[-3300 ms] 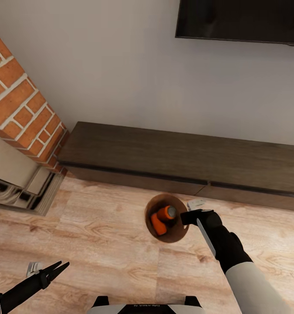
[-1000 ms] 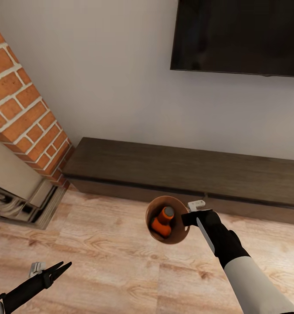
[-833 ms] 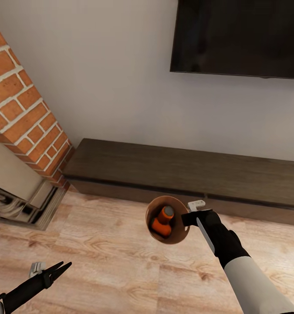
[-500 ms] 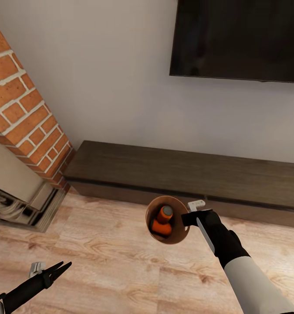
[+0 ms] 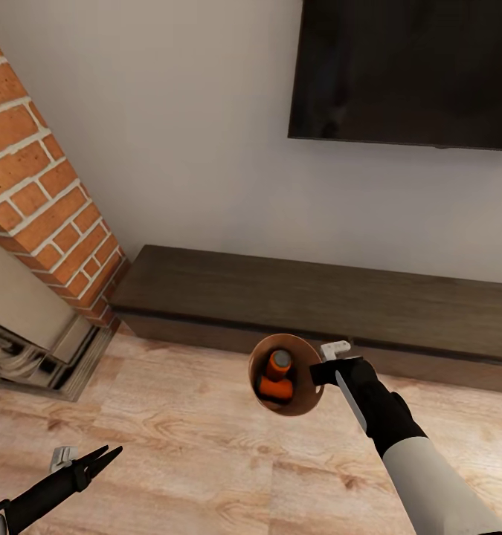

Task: Put the three can of soda from the living room inside the tash can in the kitchen.

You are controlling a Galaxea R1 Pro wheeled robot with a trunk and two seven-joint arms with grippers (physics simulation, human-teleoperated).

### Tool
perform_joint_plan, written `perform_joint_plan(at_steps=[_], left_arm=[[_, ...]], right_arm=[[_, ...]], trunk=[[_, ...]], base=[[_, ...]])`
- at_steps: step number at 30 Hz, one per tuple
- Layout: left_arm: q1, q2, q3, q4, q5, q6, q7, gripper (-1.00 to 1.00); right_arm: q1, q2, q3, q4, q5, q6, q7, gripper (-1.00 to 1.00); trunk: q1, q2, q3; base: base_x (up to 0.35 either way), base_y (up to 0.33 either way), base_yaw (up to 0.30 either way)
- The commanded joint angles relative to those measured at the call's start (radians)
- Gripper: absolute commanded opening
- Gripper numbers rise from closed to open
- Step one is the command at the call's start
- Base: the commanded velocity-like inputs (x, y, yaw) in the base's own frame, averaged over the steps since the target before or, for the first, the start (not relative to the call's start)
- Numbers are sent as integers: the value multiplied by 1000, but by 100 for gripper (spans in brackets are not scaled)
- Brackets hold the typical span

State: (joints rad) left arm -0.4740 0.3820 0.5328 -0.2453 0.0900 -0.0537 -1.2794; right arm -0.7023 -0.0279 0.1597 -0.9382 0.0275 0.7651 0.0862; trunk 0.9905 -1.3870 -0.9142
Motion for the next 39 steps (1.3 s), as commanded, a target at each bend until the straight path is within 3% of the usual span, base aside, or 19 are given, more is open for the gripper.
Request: perform_joint_plan(at_steps=[1,39], left_arm=[[0,0,0,0,0,0,0,100],[0,0,0,0,0,0,0,100]], right_arm=[[0,0,-2,-1,-18,0,14,-100],[0,0,0,-1,-18,0,15,-100]], trunk=[[0,0,2],[0,0,65]], base=[[0,0,0],[0,0,0]])
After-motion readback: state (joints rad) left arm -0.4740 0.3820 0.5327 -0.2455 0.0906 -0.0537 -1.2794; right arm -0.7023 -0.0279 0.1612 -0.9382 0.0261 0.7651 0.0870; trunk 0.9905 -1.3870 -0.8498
